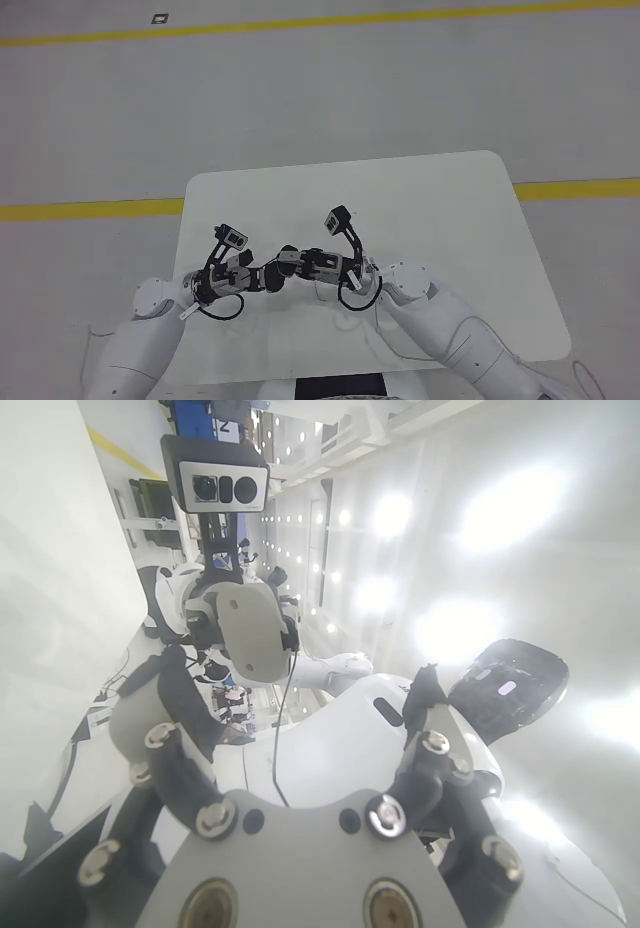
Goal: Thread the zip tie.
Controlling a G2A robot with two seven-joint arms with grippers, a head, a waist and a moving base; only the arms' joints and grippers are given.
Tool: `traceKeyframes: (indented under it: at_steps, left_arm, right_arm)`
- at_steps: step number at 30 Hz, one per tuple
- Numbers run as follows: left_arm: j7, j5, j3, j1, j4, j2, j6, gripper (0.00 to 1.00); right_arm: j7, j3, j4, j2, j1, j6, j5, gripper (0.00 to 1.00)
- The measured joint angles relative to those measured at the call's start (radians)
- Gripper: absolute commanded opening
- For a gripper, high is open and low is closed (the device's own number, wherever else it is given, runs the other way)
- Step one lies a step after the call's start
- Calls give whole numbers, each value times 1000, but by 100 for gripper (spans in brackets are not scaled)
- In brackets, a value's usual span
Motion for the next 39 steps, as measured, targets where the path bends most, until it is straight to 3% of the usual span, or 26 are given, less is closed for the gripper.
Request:
traceKeyframes:
  at_steps: [6,21,25,34,39]
  left_arm:
    - [41,23,1,0,-16,2,13,100]
    - [44,100,-45,15,-44,21,20,100]
    - [37,117,-42,14,-55,24,31,100]
    - [23,129,-37,8,-58,26,33,100]
    - [52,150,-28,9,-76,27,48,100]
  right_arm:
    - [-14,1,-9,1,-5,13,-16,0]
    - [17,46,-58,25,-17,139,-150,0]
    - [56,41,-58,28,-13,171,-155,0]
    - [58,41,-57,27,-12,172,-155,0]
    - [11,42,-76,32,-20,210,-222,0]
